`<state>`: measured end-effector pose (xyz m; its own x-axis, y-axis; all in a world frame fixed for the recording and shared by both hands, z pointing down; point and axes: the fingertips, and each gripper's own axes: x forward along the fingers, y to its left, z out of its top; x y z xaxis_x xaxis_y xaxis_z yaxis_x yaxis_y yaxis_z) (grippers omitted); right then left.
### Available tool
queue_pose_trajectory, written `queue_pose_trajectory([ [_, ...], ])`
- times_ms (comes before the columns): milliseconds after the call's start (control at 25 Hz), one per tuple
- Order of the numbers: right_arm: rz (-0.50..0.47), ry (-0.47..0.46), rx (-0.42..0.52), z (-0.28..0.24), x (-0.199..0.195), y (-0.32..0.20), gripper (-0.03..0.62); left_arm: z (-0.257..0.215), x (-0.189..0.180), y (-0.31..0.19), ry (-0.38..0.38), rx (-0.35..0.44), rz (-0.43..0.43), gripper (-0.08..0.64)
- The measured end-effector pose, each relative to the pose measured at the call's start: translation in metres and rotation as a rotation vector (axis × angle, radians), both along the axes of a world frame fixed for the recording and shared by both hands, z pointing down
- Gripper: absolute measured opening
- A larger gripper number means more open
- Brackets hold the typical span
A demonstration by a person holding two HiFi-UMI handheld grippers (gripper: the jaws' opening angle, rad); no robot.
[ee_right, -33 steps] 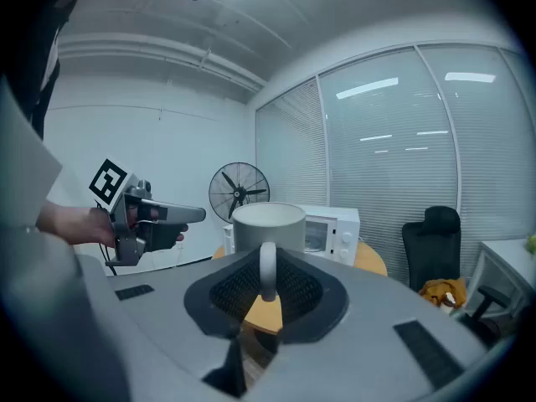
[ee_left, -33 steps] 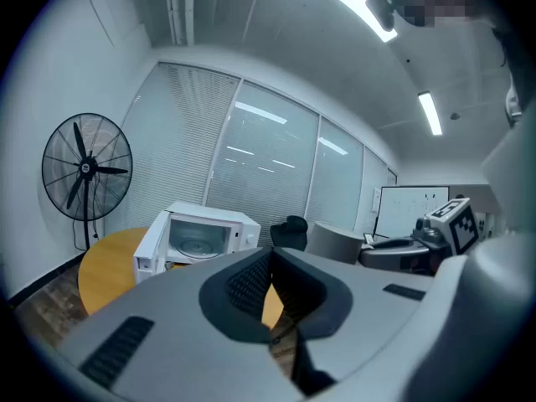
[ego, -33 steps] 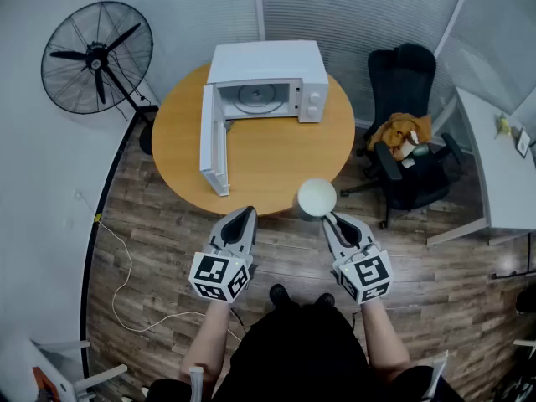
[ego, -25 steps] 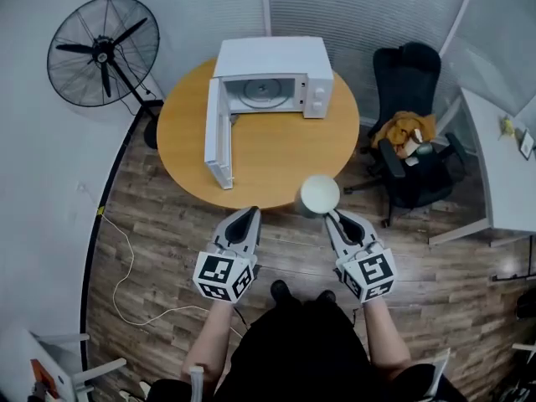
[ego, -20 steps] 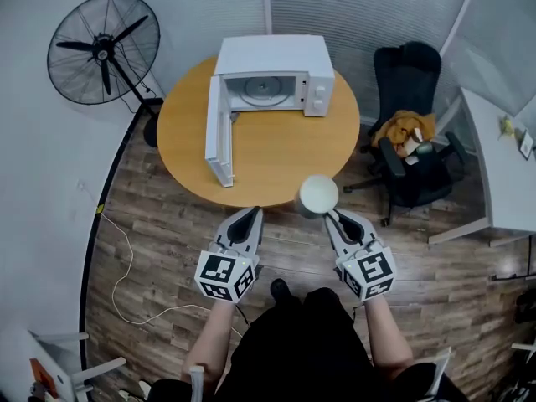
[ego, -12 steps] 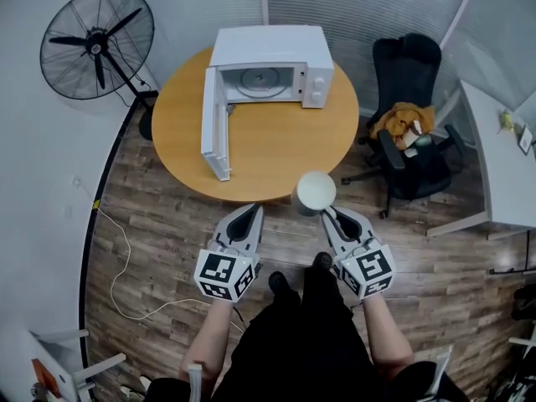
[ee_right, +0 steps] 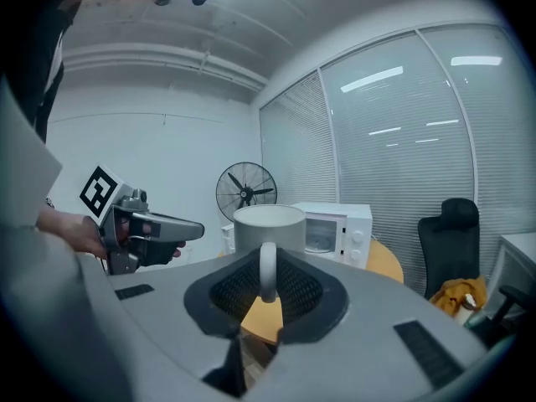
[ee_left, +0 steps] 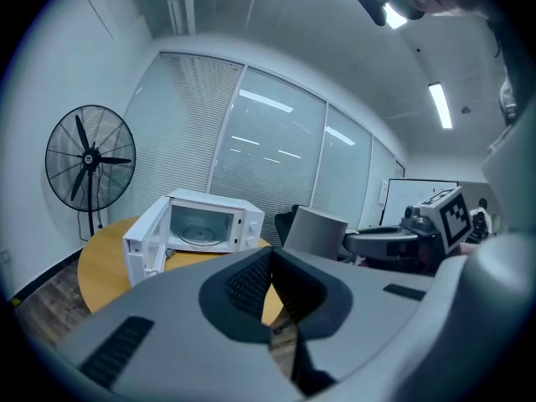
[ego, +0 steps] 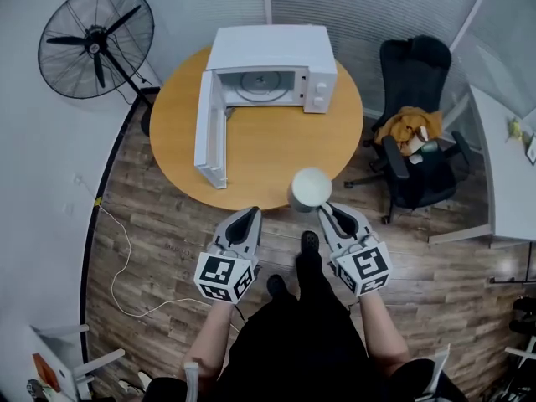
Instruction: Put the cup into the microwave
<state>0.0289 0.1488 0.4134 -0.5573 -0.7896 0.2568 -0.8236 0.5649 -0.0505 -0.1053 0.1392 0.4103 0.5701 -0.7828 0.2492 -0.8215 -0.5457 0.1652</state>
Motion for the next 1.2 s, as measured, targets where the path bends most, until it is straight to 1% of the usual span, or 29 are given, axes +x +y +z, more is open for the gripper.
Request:
queue_pose_trajectory([
  [360, -0.111, -0.008, 0.026, -0.005, 0.022, -0.075, 0.054, -0.011, 0.032, -0.068, -0.017, 0.009, -0.062, -0.006],
  [600, -0.182, -0.008, 0.012, 0.003, 0.036, -0.116, 0.052, -0.008, 0.05, -0.104, -0.03, -0.003, -0.125, -0.006],
  [880, -0.266, -0.006, -0.019, 0.017, 0.049, -0.139, 0.052, 0.0, 0.07, -0.124, -0.033, -0.027, -0.187, -0.006],
  [1200, -0.3, -0.02, -0.041, 0.028, 0.043, -0.158, 0.052, 0.006, 0.073, -0.137, -0.039, -0.044, -0.22, -0.006],
])
